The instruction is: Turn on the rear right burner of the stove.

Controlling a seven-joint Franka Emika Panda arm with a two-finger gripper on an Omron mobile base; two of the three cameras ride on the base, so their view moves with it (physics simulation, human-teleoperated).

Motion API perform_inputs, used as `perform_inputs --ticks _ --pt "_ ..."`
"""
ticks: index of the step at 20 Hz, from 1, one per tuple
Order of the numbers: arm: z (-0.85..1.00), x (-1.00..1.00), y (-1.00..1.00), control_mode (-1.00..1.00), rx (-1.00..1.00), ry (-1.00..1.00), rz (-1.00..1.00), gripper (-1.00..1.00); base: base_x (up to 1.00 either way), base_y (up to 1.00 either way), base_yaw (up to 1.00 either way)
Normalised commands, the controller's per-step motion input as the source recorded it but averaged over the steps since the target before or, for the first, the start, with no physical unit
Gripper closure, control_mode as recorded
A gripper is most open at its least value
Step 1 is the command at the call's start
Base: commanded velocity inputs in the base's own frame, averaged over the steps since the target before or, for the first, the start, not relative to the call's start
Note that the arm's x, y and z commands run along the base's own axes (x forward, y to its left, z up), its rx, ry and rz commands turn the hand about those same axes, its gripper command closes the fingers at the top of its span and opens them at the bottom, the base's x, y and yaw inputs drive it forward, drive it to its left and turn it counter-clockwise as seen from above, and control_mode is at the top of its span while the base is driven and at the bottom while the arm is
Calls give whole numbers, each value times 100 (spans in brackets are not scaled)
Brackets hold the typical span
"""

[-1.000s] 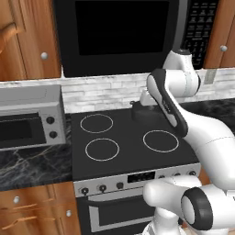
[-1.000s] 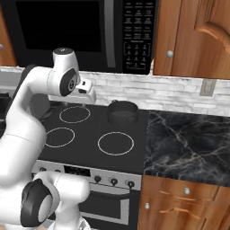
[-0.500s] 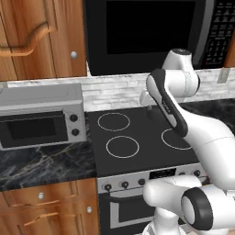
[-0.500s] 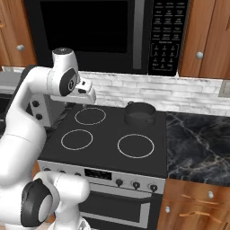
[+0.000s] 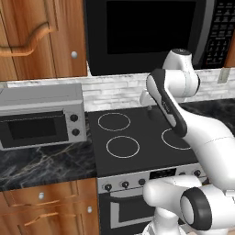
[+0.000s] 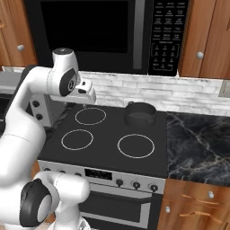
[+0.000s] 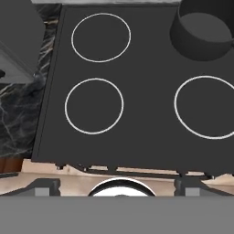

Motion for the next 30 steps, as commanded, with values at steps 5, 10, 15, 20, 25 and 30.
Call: perform_inputs --ticks 5,10,15,20,25,30 --pt "-31 -43 -29 -100 0 -1 0 -100 0 0 0" --pt "-46 -39 -95 -100 2 0 0 -100 0 0 0" --pt "-43 -36 -97 -100 0 0 0 -100 0 0 0" --pt "-38 -22 -100 -100 -2 -6 9 -100 0 0 0" --pt "-75 -15 -91 -100 -6 -26 26 -100 0 0 0" --pt "-96 -2 -62 -100 -2 -34 29 -100 0 0 0"
